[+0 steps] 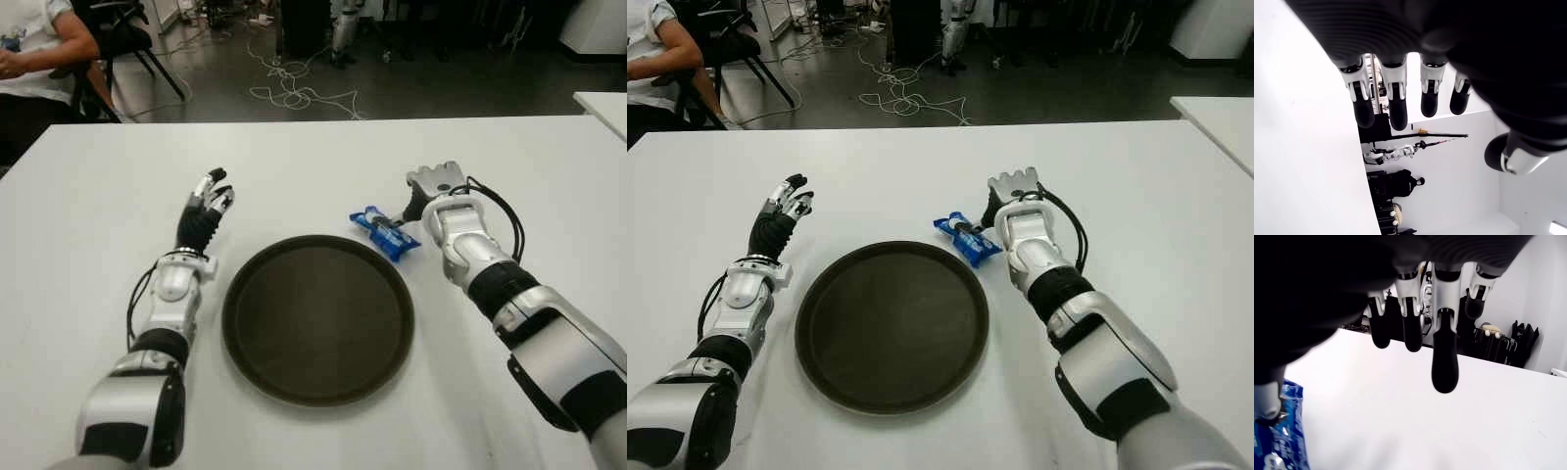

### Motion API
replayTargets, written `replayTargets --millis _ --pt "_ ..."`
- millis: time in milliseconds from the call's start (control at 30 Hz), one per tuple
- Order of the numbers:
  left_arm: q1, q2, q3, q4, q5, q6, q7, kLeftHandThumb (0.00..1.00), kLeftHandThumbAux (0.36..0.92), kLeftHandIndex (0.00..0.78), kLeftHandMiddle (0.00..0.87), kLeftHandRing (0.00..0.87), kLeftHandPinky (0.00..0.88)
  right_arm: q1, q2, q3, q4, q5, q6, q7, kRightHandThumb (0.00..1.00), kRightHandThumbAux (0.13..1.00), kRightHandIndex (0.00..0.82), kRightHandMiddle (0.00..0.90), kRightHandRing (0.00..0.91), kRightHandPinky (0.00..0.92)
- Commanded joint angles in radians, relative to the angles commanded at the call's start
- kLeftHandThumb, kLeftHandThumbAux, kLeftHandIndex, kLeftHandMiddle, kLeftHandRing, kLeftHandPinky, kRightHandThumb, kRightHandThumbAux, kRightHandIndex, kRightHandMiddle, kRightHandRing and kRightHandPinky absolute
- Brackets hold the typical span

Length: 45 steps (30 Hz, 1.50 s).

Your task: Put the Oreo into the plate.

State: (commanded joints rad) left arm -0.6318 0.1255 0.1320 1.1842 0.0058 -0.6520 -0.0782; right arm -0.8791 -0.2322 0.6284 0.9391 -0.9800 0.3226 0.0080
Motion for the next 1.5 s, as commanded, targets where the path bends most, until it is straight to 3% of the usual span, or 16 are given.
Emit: replayTargets --millis 333,500,567,700,867,1267,1500 --pt "-0.002 0.001 -0.001 0.003 0.002 0.001 0.000 0.594 0.473 0.063 0.115 0.121 0.168 0.000 -0.026 -0.016 -0.026 0.011 0.000 -0.022 0.015 0.479 0.240 0.473 0.556 0.183" --pt "-0.004 0.002 -0.004 0.005 0.008 0.000 0.008 0.580 0.469 0.060 0.111 0.120 0.167 0.010 -0.054 -0.034 -0.087 0.025 0.008 -0.016 0.030 0.504 0.219 0.392 0.479 0.357" --pt "-0.003 0.003 -0.005 0.004 0.011 -0.002 0.012 0.582 0.472 0.060 0.109 0.121 0.168 0.015 -0.077 -0.050 -0.140 0.031 0.023 0.006 0.032 0.508 0.209 0.347 0.417 0.380" --pt "-0.004 0.005 -0.006 0.005 0.017 0.002 0.019 0.576 0.475 0.058 0.107 0.121 0.166 0.040 -0.119 -0.072 -0.264 0.023 0.064 0.066 0.022 0.506 0.192 0.260 0.292 0.332" --pt "-0.005 0.005 -0.004 0.005 0.018 0.008 0.017 0.563 0.470 0.057 0.105 0.119 0.163 0.063 -0.137 -0.080 -0.333 0.016 0.097 0.086 0.004 0.493 0.182 0.209 0.235 0.299" --pt "-0.009 0.008 -0.002 0.008 0.013 0.014 0.004 0.558 0.469 0.059 0.107 0.121 0.173 0.088 -0.163 -0.107 -0.395 0.024 0.105 0.084 0.021 0.500 0.237 0.236 0.256 0.333" --pt "-0.013 0.009 0.002 0.010 0.008 0.016 -0.007 0.562 0.455 0.063 0.108 0.116 0.158 0.084 -0.163 -0.116 -0.402 0.026 0.110 0.102 0.015 0.494 0.215 0.242 0.260 0.334"
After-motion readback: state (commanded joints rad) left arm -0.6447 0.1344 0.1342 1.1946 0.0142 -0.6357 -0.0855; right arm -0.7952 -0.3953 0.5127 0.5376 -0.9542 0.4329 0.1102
